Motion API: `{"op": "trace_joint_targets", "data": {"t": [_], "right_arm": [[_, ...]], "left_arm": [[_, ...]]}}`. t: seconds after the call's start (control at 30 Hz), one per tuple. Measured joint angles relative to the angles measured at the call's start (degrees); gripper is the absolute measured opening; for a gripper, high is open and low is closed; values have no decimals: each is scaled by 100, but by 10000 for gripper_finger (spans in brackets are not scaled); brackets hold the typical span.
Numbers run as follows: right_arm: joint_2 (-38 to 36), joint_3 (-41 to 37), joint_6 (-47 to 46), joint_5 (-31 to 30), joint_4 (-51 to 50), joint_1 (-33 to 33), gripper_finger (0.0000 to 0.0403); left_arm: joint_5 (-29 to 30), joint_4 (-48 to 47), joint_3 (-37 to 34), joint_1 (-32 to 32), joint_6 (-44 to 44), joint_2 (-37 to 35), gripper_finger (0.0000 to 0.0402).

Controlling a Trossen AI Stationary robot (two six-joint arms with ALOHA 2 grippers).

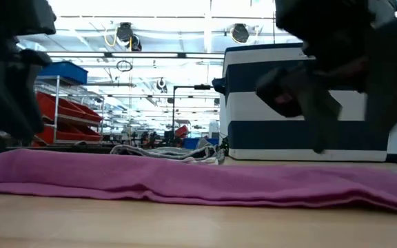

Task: Fold towel
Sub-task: Fold the pink towel

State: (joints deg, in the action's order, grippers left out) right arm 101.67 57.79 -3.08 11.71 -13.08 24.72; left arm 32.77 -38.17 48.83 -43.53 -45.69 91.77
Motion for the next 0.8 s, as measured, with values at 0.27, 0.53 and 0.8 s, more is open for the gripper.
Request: {"op": "trace_joint_targets", "data": {"t": [0.27, 0.53, 0.8], "right_arm": [[81, 80, 231, 38, 715, 3, 169], [353, 82, 465, 34, 1465, -127, 169], [386, 87, 443, 71, 1672, -169, 169]], "left_arm": [[-160, 813, -7, -84, 474, -173, 129], [-616, 1391, -4, -17, 744, -178, 129], [-1244, 1750, -14, 155, 915, -178, 129]]}}
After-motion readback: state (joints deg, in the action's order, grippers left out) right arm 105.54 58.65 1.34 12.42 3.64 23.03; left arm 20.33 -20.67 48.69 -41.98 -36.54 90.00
